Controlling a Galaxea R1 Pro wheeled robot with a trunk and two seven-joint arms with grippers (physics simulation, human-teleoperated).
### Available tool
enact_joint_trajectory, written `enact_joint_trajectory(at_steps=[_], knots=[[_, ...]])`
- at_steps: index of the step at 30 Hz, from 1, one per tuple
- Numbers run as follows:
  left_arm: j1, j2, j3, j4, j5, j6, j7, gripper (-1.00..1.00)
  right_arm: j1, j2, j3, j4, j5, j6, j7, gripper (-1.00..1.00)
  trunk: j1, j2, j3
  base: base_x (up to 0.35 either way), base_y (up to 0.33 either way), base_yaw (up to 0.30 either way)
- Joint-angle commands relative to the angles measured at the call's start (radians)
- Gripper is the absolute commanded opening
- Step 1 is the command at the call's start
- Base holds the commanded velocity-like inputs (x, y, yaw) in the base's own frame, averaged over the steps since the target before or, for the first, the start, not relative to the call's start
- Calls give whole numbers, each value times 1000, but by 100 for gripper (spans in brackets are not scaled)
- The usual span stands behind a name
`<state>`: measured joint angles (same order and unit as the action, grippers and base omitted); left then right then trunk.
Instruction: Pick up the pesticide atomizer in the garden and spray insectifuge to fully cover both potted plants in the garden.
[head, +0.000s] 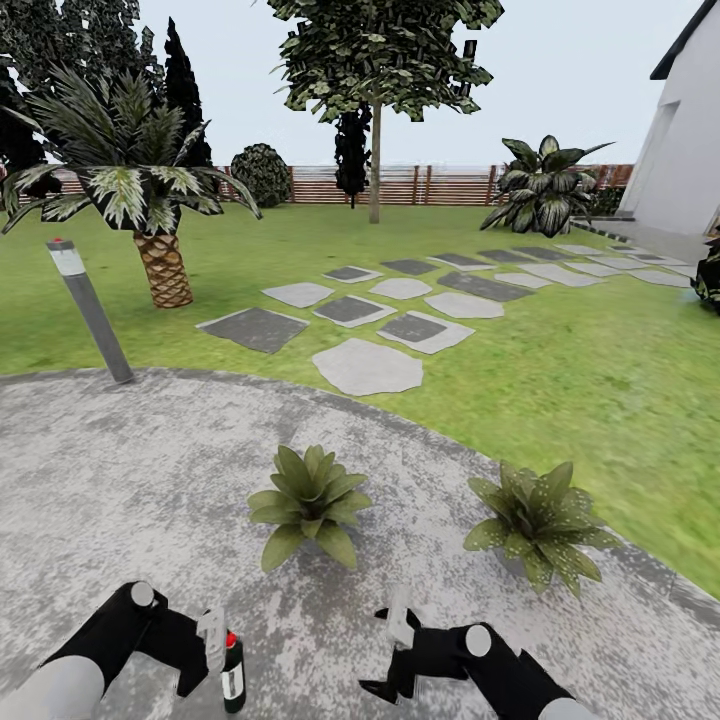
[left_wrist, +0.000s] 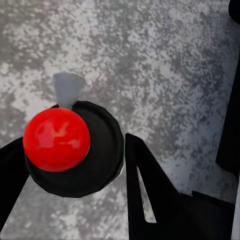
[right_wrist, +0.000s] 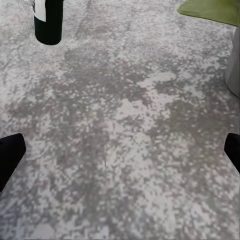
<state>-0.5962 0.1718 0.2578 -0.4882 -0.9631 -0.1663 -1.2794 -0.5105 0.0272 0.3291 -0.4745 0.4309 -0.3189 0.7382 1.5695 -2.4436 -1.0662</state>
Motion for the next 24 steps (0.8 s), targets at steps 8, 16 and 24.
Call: enact_joint_trajectory(at_steps=[8, 16, 24], knots=[[-7, 9, 38, 4, -11, -14, 39, -100, 0, 38, 1, -24, 2, -15, -24, 100, 0, 0, -1, 0, 0, 0], [-19, -37, 9, 3, -18, -37, 80, -100, -2, 55, 1, -69, 3, -2, 17, 100, 0, 0, -1, 0, 0, 0], [-22, -82, -3, 3, -26, -67, 110, -100, -2, 56, 2, -114, 2, 22, 62, -100, 0, 0, -1, 0, 0, 0]])
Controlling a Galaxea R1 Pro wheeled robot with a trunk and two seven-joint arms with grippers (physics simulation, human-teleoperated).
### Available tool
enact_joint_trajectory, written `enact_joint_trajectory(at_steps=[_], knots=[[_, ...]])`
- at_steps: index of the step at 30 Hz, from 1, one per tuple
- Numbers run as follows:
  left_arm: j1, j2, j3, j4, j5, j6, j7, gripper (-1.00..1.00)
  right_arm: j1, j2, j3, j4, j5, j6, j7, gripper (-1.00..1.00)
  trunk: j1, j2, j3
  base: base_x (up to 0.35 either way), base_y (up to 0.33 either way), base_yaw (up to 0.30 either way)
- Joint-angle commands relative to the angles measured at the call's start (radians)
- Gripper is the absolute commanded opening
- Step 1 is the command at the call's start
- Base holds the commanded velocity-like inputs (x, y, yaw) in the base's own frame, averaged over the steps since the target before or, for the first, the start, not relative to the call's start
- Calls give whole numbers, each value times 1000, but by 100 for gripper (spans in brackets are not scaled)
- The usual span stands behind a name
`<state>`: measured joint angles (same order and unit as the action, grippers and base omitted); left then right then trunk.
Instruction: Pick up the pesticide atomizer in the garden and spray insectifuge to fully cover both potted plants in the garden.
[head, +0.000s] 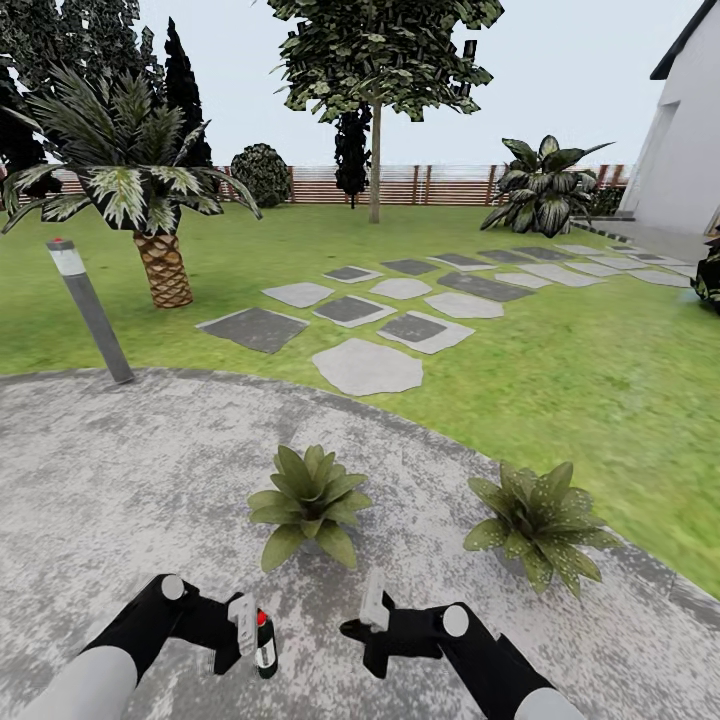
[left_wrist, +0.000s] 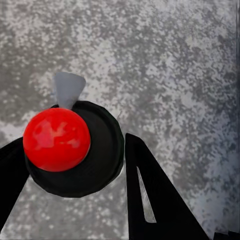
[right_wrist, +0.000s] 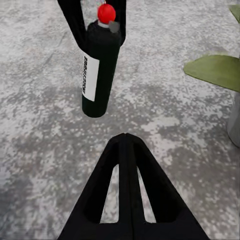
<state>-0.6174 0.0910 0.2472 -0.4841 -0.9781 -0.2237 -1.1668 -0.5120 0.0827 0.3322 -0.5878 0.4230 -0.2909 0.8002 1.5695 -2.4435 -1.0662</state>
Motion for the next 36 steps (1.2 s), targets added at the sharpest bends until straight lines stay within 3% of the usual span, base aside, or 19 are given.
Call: enact_joint_trajectory(at_steps=[1, 5, 7, 15, 19, 36], knots=[[-1, -42, -3, -1, -11, -10, -3, -100, 0, 0, -1, -62, 10, -5, 40, -100, 0, 0, -1, 0, 0, 0], [-1, -49, -112, -1, -5, -14, -3, -100, 0, 1, -1, -67, 11, -5, 44, -100, 0, 0, -1, 0, 0, 0], [-1, -61, -131, -1, -3, -17, -6, -100, 0, 1, -2, -66, 12, -5, 44, -100, 0, 0, -1, 0, 0, 0], [-6, -113, -140, -2, 0, -29, -14, -100, 0, 0, -2, -66, 14, -5, 44, -100, 0, 0, -1, 0, 0, 0], [-10, -126, -140, -2, 1, -29, -14, -100, 0, 0, -2, -66, 14, -5, 44, -100, 0, 0, -1, 0, 0, 0], [-10, -150, -139, -4, 4, -31, -13, -100, 0, 0, -2, -66, 14, -5, 44, -100, 0, 0, -1, 0, 0, 0]])
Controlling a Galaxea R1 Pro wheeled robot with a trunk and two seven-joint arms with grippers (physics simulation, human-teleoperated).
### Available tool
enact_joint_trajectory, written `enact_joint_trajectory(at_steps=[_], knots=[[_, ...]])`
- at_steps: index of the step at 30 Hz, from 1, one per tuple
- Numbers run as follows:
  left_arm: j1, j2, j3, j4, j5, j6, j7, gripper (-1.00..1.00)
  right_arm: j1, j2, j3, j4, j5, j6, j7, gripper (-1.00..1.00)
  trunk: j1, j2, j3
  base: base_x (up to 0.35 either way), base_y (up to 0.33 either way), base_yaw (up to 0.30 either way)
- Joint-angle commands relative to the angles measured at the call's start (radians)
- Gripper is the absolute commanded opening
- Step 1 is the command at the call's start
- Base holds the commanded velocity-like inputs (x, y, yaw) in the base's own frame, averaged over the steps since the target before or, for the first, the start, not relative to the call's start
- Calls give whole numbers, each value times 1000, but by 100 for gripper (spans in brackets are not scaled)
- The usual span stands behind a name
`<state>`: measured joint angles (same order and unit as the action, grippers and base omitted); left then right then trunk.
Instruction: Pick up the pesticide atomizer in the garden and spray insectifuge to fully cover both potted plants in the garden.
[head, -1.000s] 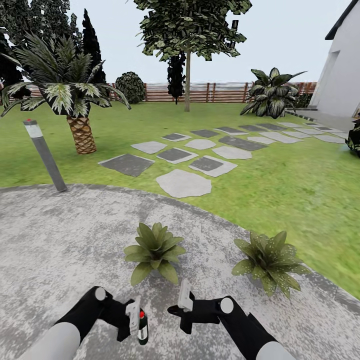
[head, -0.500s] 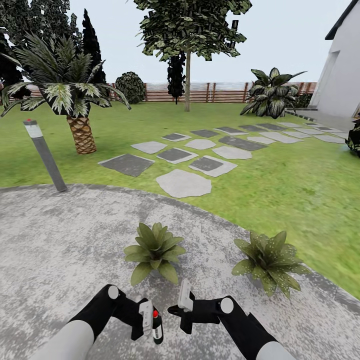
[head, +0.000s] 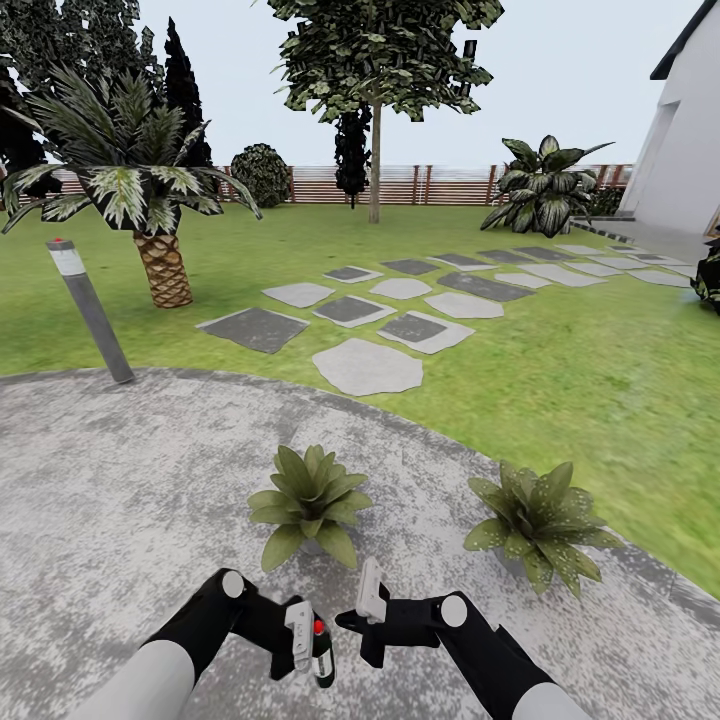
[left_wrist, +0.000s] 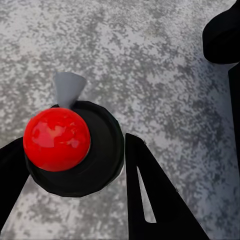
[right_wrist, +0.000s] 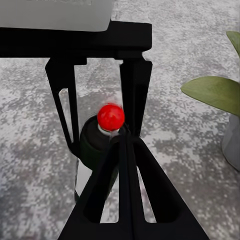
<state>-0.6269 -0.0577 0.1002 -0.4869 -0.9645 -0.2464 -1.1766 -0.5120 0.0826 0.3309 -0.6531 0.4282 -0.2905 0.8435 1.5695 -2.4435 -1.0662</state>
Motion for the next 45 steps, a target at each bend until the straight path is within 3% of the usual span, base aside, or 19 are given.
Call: enact_joint_trajectory(at_steps=[1, 3, 10, 45], knots=[[0, -5, 9, -1, -10, -8, -3, -100, 0, 0, -1, -1, 9, -6, 0, -100, 0, 0, -1, 0, 0, 0], [0, -19, 8, -1, -10, -8, -3, -100, 0, 0, -1, 0, 9, -6, 0, -100, 0, 0, -1, 0, 0, 0], [-2, -31, 7, -1, -9, -7, -3, -100, 0, 0, -1, 0, 10, -6, -1, -100, 0, 0, -1, 0, 0, 0], [-7, -34, 12, -1, -8, -17, -2, -100, 0, 0, -1, 0, 11, -6, -1, -100, 0, 0, -1, 0, 0, 0]])
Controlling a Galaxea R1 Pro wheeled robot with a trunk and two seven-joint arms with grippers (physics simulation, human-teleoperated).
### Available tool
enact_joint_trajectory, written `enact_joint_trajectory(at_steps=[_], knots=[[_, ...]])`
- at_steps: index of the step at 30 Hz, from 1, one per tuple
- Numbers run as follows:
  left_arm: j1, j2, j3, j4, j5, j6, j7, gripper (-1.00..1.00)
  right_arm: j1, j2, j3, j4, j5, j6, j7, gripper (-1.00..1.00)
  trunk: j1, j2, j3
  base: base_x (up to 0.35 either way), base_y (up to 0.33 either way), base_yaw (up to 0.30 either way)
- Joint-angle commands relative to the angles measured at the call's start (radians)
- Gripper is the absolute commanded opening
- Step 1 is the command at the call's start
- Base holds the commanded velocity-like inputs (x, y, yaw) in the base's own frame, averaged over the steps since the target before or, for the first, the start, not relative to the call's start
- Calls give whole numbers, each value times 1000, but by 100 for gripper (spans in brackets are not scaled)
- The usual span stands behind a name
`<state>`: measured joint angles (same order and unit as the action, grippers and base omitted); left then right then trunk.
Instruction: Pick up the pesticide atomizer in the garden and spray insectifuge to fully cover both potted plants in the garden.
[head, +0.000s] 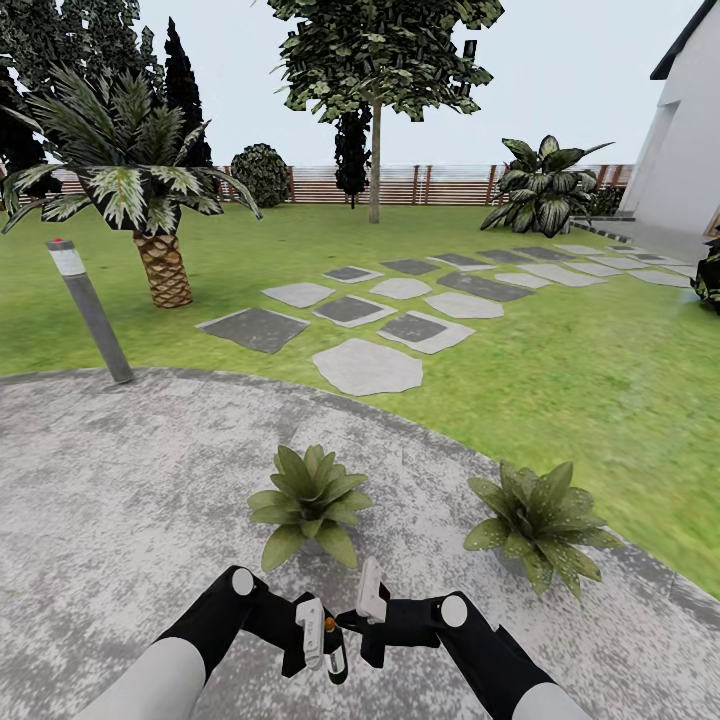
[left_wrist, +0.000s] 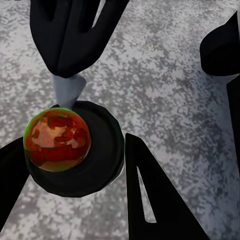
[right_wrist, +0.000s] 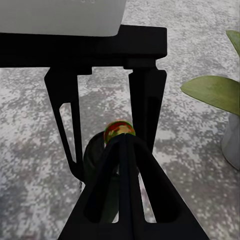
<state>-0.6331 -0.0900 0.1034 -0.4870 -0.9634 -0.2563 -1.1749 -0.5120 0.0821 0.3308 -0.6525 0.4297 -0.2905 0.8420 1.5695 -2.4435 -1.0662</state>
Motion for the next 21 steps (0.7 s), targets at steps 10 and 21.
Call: enact_joint_trajectory(at_steps=[10, 21], knots=[[0, 0, 8, -1, -9, -7, -3, -100, 0, 0, -1, 0, 9, -6, 0, -100, 0, 0, -1, 0, 0, 0], [15, 121, 7, 2, -16, -8, 3, -100, 0, -1, 0, 1, 9, -6, 0, -100, 0, 0, -1, 0, 0, 0]])
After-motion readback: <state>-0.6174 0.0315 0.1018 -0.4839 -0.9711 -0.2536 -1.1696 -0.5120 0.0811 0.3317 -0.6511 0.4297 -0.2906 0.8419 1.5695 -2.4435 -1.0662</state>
